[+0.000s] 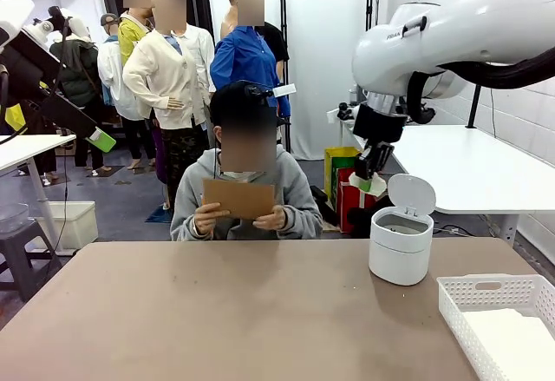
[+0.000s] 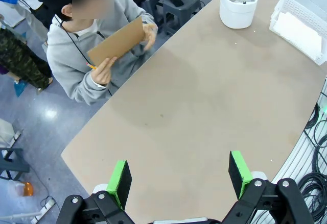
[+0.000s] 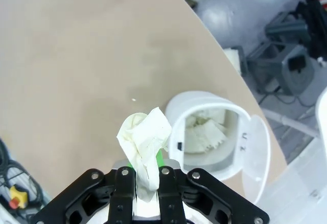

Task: Sort the paper based on its condition.
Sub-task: If a person hands you a paper, place it in the Organizing basket , and if it's crumpled, put it in the Trash can.

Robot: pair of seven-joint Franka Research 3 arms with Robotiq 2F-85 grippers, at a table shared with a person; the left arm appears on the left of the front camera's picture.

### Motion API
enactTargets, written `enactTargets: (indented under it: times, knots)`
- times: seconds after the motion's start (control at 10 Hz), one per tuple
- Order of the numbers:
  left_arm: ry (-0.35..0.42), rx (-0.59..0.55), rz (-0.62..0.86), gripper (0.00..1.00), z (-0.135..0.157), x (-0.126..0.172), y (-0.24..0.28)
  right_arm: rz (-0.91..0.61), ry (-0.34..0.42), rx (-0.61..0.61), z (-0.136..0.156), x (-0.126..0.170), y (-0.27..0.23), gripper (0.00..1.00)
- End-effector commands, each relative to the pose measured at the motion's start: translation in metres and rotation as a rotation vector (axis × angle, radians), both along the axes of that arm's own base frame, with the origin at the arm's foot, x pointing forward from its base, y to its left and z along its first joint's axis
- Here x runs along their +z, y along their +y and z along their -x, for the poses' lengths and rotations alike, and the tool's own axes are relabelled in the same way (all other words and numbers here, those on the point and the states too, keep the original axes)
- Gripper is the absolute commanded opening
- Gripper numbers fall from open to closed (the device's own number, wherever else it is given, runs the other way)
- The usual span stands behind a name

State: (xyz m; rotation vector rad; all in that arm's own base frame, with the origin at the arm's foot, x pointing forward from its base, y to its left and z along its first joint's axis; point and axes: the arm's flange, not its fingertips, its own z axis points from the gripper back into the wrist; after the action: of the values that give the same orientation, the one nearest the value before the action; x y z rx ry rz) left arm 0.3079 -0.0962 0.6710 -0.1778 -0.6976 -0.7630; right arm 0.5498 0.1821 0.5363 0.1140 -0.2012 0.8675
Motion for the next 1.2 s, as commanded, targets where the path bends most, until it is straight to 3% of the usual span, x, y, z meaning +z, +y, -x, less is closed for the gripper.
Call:
enactTargets:
  times: [0.0,0.6,1.1]
  knots:
    - [0.002,-0.004,0.007,1.0,0.0,0.0,0.001,0.07,0.016,-0.07,-0.012,-0.01,-0.008,0.0]
    - [0.002,-0.004,0.007,1.0,0.0,0.0,0.001,0.166,0.026,-0.147,-0.022,-0.038,-0.036,0.0]
    - [0.002,-0.004,0.007,1.0,0.0,0.0,0.001,0.221,0.002,-0.156,-0.02,-0.041,-0.043,0.87]
